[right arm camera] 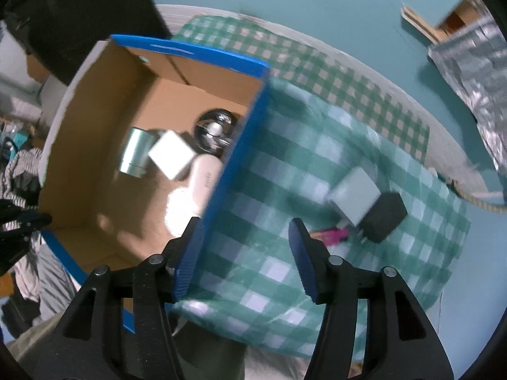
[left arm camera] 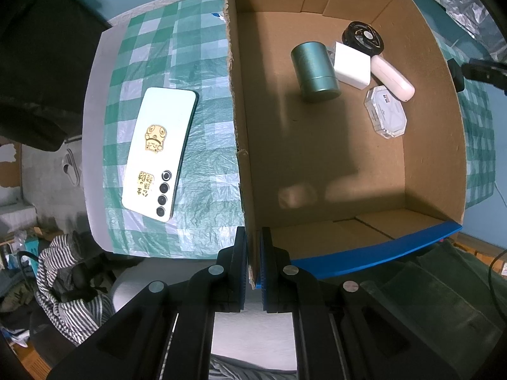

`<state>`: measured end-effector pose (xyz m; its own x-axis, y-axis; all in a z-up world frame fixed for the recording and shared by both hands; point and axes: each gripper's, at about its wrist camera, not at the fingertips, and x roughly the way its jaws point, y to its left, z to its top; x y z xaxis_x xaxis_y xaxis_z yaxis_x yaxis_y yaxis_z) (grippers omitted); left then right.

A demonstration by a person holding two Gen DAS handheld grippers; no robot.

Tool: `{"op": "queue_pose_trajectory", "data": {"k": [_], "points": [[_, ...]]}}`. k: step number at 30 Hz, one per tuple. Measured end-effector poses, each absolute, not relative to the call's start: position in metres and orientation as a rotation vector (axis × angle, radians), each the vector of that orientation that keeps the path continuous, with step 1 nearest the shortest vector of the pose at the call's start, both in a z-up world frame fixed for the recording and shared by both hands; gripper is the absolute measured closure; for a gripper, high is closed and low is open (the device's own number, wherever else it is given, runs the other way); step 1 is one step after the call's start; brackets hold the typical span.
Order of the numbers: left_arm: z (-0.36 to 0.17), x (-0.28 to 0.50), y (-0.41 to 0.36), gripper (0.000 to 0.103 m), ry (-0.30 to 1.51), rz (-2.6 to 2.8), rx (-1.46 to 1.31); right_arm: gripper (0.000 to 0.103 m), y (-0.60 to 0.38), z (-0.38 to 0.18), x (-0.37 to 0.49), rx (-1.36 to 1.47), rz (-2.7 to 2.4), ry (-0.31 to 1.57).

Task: Organize rigid objects
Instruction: 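Move the right gripper to the pink-gold SANY lighter and grasp it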

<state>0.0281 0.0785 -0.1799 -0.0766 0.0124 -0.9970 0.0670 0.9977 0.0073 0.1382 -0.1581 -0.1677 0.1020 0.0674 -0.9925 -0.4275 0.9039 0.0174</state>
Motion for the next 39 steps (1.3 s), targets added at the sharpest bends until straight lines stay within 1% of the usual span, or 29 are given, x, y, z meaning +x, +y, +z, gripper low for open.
{"op": "queue_pose_trajectory", "data": {"k": [4,8,9,10,11,22,31,32,33,35,39], "points": [[-0.181,0.028,0.078,0.097,1.649,-0.045,0.058,0.043,-0.183,-0.18,0.142,-0.277,0.302,1.454],[-0.181,0.028,0.079,0.097,1.648,-0.046,0.059,0.043,-0.211,-0.196,0.151,-0.184,0.221,1.502],[-0.181,0.028,0.079,0.097,1.648,-0.045,0.058,0.04,-0.219,-0.2,0.154,-0.157,0.194,1.512],[-0.181,0.028,0.078,0.098,1.649,-0.045,0.058,0.034,-0.224,-0.204,0.155,-0.136,0.176,1.518],[-0.181,0.028,0.078,0.097,1.649,-0.045,0.058,0.033,-0.231,-0.208,0.157,-0.108,0.155,1.525],[-0.182,0.028,0.079,0.098,1.65,-0.044,0.058,0.033,-0.278,-0.253,0.17,0.222,0.006,1.601],[-0.182,0.028,0.079,0.097,1.651,-0.043,0.057,0.033,-0.286,-0.282,0.177,0.268,-0.091,1.625],[-0.182,0.028,0.079,0.097,1.651,-0.043,0.056,0.034,-0.286,-0.285,0.177,0.274,-0.099,1.63],[-0.182,0.028,0.08,0.098,1.652,-0.043,0.056,0.039,-0.286,-0.288,0.178,0.278,-0.107,1.633],[-0.182,0.028,0.08,0.097,1.653,-0.044,0.056,0.041,-0.288,-0.291,0.179,0.28,-0.119,1.632],[-0.181,0.028,0.08,0.098,1.653,-0.043,0.056,0.057,-0.284,-0.289,0.179,0.222,-0.14,1.625]]}}
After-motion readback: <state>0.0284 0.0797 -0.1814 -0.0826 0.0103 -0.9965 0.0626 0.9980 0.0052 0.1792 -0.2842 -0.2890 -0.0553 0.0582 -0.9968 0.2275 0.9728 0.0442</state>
